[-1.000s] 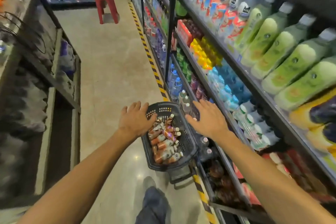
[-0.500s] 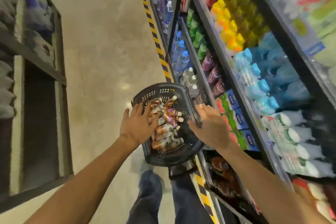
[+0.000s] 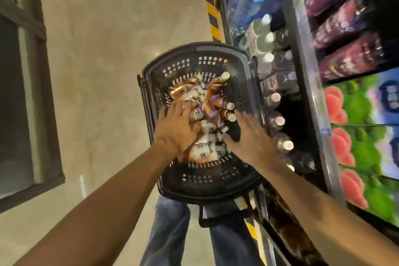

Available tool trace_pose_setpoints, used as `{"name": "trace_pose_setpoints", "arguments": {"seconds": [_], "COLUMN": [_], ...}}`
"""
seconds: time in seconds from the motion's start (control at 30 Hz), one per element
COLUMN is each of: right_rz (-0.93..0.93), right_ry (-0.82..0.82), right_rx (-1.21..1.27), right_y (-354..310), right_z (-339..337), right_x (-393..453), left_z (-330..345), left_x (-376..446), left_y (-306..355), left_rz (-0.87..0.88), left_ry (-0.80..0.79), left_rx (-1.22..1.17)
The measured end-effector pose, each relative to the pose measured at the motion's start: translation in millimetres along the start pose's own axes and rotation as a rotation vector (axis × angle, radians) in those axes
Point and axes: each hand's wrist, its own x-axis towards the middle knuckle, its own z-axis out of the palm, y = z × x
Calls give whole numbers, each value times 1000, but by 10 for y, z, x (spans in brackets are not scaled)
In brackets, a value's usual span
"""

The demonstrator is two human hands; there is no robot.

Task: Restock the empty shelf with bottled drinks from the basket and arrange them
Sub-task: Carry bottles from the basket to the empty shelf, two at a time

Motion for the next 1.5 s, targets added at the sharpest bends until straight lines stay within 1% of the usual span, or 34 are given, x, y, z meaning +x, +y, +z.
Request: {"name": "trace_pose_setpoints", "arguments": {"seconds": [0.07,0.23,0.33,0.47,0.6,0.7,0.8,0.9,1.0,1.13,1.23,1.33,1.5], "right_rz": [7,70,87,120,149,144,117,91,80,71,26,-6,-28], "right_ry": [-12,-125,-113,-95,17,78,86,113,168,263,314,359,430], "right_rx": [23,87,127,211,314,320,295,303,378,513,597,612,748], "right_y": [93,361,497,584,548,525,537,495,381,230,161,102,-119], "right_z": [322,1259,1683,2006,2145,2171,2109,1973,1796,1446,1101,653,-295], "right_x": [241,734,993,1273,1399,1408,1381,1317,1243,1102,939,737,425], "left_z": [260,933,1238,1562,1727,1690,1637,1545,1379,1058,753,375,-389], "left_x": [301,1052,1408,1683,1814,1855,1832,1732,1569,1259,976,691,174], "left_y": [-33,-148,-284,-480,-456,-431,-417,-390,-369,-326,-261,-193,-130], "left_rz": [-1,-35,-51,-102,-113,-128,-129,-164,-152,-120,-107,-143,-122], "left_ry": [-6,-35,-60,-59,29,57,46,69,86,95,161,203,368], "left_rx": [38,71,65,54,99,91,29,-133,-263,-375,-529,-708,-842]}}
